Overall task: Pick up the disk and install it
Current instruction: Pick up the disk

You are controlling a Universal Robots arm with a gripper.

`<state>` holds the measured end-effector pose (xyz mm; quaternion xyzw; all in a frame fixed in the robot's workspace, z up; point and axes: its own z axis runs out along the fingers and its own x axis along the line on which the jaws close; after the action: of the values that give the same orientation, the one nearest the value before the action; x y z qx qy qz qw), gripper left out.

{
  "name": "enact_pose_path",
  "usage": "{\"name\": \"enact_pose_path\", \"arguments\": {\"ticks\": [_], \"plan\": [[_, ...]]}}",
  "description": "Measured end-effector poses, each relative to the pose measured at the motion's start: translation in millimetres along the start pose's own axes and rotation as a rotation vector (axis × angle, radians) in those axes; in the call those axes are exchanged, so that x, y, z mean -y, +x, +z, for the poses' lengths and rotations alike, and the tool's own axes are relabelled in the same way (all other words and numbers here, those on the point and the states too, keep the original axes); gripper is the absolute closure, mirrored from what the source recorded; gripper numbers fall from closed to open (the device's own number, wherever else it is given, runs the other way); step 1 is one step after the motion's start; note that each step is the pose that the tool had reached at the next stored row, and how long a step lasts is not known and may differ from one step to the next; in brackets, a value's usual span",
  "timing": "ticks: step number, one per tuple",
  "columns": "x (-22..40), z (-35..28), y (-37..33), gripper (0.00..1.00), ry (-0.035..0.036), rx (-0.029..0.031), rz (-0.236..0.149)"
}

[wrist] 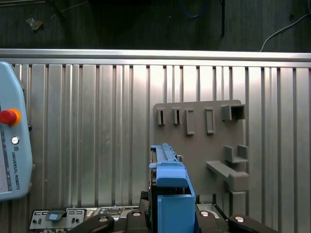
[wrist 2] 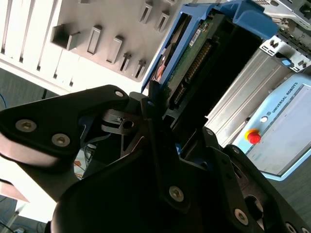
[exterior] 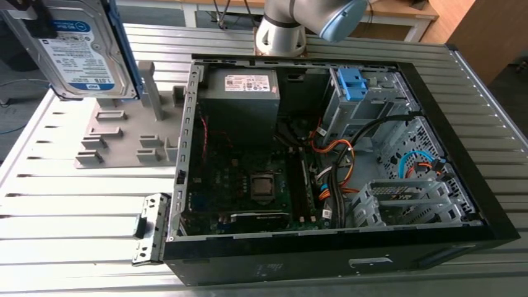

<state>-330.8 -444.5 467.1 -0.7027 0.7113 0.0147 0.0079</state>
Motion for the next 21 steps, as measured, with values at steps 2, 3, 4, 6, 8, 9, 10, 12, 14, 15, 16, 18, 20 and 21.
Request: {"name": "enact_pose_path", "arguments": {"ticks": [2, 3, 4, 6, 8, 9, 10, 12, 14, 15, 16, 18, 20, 21], "plan": [[0.5, 0.1, 0.0, 0.64, 0.0001, 0.0001, 0.000], [0.8, 0.1, 0.0, 0.64, 0.0001, 0.0001, 0.000], [1.1, 0.0, 0.0, 0.64, 0.0000, 0.0000, 0.000], [1.6, 0.0, 0.0, 0.64, 0.0000, 0.0000, 0.000], [2.1, 0.0, 0.0, 0.64, 0.0000, 0.0001, 0.000], [2.3, 0.0, 0.0, 0.64, 0.0000, 0.0000, 0.000], [2.5, 0.0, 0.0, 0.64, 0.0000, 0.0000, 0.000], [3.0, 0.0, 0.0, 0.64, 0.0000, 0.0000, 0.000], [3.6, 0.0, 0.0, 0.64, 0.0001, 0.0001, 0.000], [3.9, 0.0, 0.0, 0.64, 0.0001, 0.0001, 0.000], [4.2, 0.0, -0.1, 0.64, 0.0001, 0.0001, 0.000], [4.7, 0.0, 0.0, 0.64, 0.0001, 0.0001, 0.000], [5.3, -0.1, -0.1, 0.64, 0.0000, 0.0000, 0.000], [5.6, -0.1, -0.1, 0.64, 0.0000, 0.0000, 0.000]]}}
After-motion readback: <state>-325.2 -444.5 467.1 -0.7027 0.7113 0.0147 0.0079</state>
